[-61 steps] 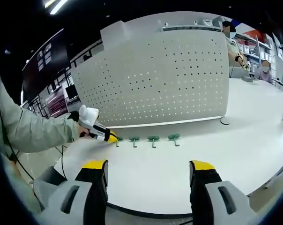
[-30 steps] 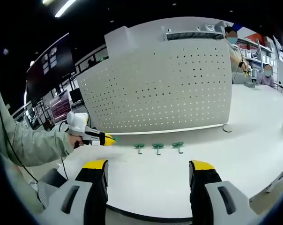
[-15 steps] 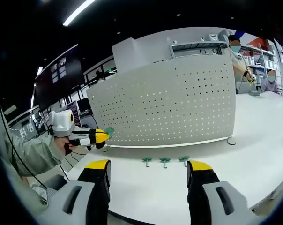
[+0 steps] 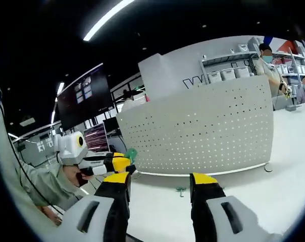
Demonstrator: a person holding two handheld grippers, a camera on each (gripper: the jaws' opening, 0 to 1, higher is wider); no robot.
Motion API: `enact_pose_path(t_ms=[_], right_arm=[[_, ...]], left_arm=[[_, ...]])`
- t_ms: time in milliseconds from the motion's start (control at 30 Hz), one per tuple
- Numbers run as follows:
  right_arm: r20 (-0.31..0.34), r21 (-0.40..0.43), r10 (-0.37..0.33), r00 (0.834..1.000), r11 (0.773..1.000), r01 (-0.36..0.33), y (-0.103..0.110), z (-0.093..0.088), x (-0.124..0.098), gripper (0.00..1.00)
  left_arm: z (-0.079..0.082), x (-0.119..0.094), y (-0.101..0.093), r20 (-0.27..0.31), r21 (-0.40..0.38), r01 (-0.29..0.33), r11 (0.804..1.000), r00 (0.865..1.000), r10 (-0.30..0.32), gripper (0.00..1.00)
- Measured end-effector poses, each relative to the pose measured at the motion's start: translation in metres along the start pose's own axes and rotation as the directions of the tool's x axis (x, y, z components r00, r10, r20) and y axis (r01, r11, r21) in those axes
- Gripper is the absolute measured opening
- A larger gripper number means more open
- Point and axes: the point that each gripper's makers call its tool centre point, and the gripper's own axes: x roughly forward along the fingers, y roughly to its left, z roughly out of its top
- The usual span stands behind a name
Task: Insert the hook assembly into the mounting plate slot until the hook locks in place.
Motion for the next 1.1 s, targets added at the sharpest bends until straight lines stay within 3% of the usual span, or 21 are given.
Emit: enact_pose_path(t_ms=[400, 833, 1100], right_arm=[[0.031, -0.007, 0.123, 0.992, 0.992, -0.122, 0.032, 0.020, 0.010, 0.30], [0.055, -0.012, 0.170, 0.984, 0.985, -0.169, 0.045, 0.032, 0.015, 0.24], [0.098, 0.045, 0.211, 0.973, 0.975, -0.216, 0.056, 0.039, 0.014, 0.21]], left_arm=[[0.030, -0.005, -0.033, 0.056, 0.037, 0.028, 0.999, 0.998, -0.030, 0.03], [0.053, -0.008, -0.058, 0.115, 0.043, 0.053, 0.998, 0.992, -0.058, 0.03], [0.065, -0.009, -0.066, 0.151, 0.029, 0.066, 0.997, 0.986, -0.070, 0.03]])
